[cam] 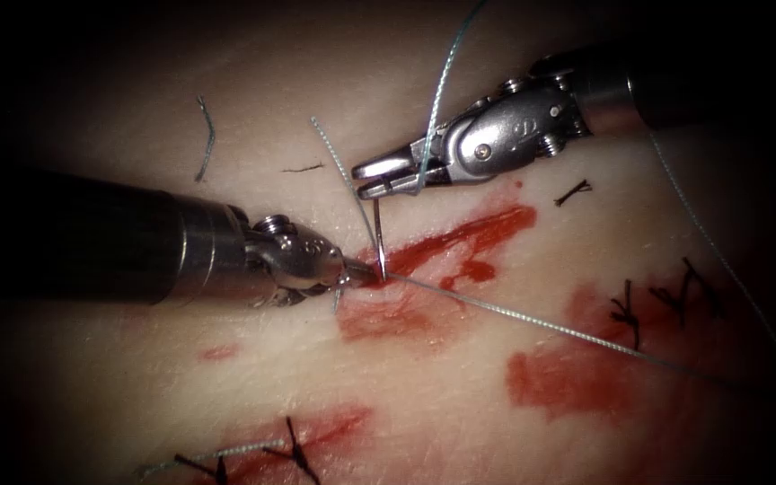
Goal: Wound Closure
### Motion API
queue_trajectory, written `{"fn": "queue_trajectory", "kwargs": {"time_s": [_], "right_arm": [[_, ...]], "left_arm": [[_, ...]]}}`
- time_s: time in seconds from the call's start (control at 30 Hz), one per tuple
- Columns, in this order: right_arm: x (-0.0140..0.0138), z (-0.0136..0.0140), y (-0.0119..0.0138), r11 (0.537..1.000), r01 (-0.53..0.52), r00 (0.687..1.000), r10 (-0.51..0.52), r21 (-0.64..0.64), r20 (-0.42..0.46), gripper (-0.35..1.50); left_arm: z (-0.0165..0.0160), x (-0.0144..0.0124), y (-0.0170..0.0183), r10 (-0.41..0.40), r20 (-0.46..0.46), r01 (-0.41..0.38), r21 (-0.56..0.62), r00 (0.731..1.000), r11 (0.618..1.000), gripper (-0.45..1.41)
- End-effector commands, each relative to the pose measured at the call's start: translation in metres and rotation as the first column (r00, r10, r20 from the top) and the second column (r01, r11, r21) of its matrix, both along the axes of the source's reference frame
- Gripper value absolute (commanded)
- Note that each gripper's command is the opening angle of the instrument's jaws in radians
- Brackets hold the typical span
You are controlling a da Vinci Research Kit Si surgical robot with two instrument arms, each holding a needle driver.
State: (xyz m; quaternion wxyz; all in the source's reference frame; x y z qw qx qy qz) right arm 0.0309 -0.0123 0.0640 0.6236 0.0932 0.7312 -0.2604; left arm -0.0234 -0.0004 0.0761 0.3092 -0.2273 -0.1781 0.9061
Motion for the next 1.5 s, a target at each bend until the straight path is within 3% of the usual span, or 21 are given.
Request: {"fn": "queue_trajectory", "kwargs": {"time_s": [0.03,0.43,0.97,1.23,1.5], "right_arm": [[0.0009,0.0001,-0.0001,1.000,0.000,1.000,0.000,0.006,-0.002,-0.35],[0.0010,-0.0011,0.0006,0.998,-0.065,0.998,0.065,-0.018,-0.025,-0.35],[0.0009,-0.0009,0.0008,0.997,-0.065,0.998,0.064,-0.038,-0.025,-0.35],[0.0006,-0.0008,0.0008,0.990,-0.063,0.998,0.061,0.123,0.022,-0.35],[0.0004,0.0003,0.0000,0.905,-0.130,0.991,0.109,0.406,0.073,-0.35]], "left_arm": [[0.0005,-0.0004,-0.0003,0.000,0.000,0.000,0.000,1.000,1.000,-0.45],[0.0005,-0.0005,-0.0003,-0.001,0.002,0.001,0.000,1.000,1.000,-0.45],[0.0004,-0.0005,-0.0003,-0.002,0.002,0.002,0.001,1.000,1.000,-0.45],[0.0004,-0.0006,-0.0003,-0.002,0.002,0.002,0.000,1.000,1.000,-0.45],[0.0004,-0.0006,-0.0003,-0.002,0.002,0.002,0.000,1.000,1.000,-0.45]]}}
